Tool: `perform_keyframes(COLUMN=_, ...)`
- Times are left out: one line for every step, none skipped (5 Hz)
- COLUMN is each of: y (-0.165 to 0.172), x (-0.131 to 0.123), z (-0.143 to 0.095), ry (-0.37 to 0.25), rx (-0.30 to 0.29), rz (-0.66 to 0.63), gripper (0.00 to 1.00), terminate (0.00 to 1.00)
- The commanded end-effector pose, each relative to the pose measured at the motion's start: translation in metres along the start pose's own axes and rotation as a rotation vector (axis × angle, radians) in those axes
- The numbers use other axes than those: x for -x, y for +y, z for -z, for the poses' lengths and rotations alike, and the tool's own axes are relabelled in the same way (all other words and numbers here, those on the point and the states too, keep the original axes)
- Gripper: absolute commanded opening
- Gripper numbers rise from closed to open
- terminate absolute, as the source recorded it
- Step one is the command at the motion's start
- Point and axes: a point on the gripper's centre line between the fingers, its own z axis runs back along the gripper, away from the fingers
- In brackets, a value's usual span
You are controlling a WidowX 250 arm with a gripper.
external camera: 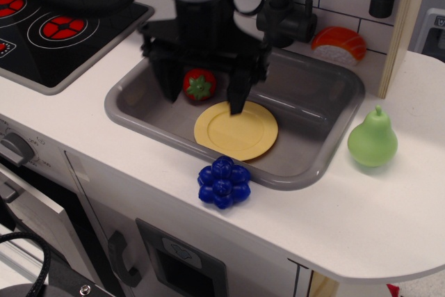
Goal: Put blueberries on plate sink
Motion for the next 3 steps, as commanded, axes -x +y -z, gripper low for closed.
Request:
perform_keyframes(y=-0.019, x=0.022, z=0.003, ry=-0.017, rx=0.052, rz=0.065, gripper=1.0, terminate=0.0)
perform_keyframes(y=-0.026, x=0.029, z=0.009, ry=-0.028, rx=0.059, rz=0.066, gripper=1.0, terminate=0.0)
perform_keyframes(y=-0.025, x=0.029, z=0.015, ry=-0.069, rx=0.008, rz=0.067, gripper=1.0, terminate=0.0)
